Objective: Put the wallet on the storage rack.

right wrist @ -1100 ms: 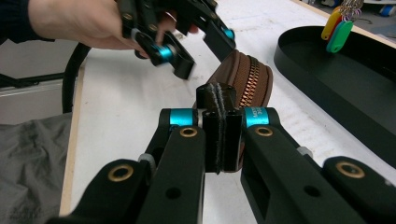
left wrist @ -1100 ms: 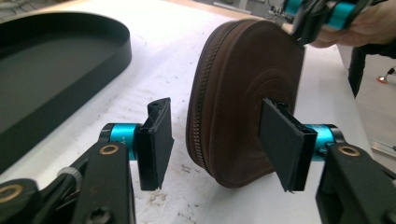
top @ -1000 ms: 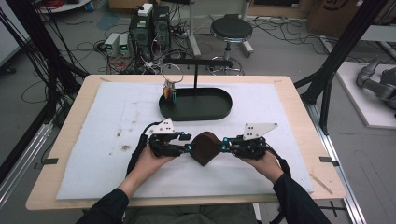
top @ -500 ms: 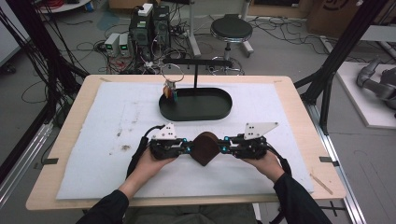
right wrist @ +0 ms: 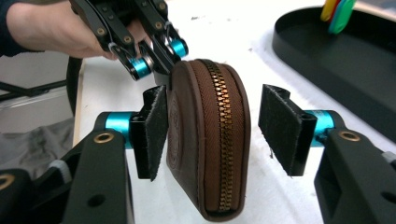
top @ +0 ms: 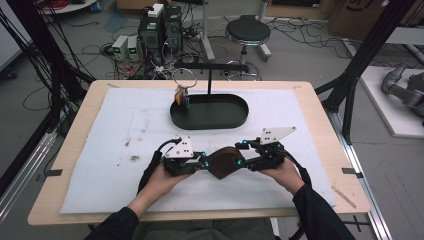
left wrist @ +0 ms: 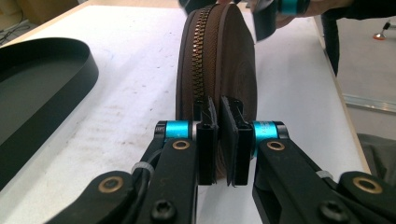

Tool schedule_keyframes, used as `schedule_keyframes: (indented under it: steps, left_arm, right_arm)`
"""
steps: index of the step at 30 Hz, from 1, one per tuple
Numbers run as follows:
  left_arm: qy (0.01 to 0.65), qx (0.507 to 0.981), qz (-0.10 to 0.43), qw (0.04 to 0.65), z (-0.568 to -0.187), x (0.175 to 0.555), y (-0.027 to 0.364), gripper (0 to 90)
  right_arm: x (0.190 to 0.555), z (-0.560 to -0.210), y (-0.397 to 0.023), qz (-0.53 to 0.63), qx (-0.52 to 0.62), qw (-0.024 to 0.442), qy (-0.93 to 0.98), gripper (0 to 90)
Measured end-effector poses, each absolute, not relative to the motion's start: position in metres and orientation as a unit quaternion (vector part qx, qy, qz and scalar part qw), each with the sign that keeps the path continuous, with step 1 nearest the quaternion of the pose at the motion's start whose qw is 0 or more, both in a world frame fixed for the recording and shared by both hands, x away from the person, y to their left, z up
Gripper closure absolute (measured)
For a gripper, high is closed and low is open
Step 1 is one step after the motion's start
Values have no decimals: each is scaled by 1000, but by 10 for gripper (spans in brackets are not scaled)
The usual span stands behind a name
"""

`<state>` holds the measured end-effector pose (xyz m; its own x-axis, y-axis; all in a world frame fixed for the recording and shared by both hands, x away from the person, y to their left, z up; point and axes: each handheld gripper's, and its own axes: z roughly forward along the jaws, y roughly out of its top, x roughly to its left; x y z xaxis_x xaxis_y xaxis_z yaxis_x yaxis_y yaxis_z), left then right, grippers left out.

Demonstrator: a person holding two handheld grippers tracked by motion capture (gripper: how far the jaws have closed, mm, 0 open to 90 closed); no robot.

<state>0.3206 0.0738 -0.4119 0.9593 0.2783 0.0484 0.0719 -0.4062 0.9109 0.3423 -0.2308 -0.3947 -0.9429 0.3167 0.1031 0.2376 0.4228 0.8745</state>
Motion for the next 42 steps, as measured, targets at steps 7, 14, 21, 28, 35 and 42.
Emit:
schedule_keyframes:
  steps: [7, 14, 21, 28, 35, 42]
  left_arm:
    - [106, 831, 99, 537, -411, 320, 74, 796]
    - [137, 823, 88, 545, -412, 324, 77, 462]
    - [135, 825, 56, 545, -416, 330, 79, 387]
    - [115, 826, 36, 551, -418, 328, 75, 389]
    - [77, 833, 39, 547, -414, 323, 74, 619]
    - [66, 832, 63, 548, -405, 322, 76, 679]
  right_arm:
    - [342, -396, -230, 502, 150, 18, 851, 633]
    - [341, -395, -231, 507, 139, 9, 851, 676]
    - [338, -392, -232, 519, 120, 11, 846, 683]
    - [333, -390, -230, 519, 89, 14, 850, 682]
    - [332, -387, -229, 521, 70, 19, 851, 680]
    - [334, -385, -234, 532, 88, 28, 842, 507]
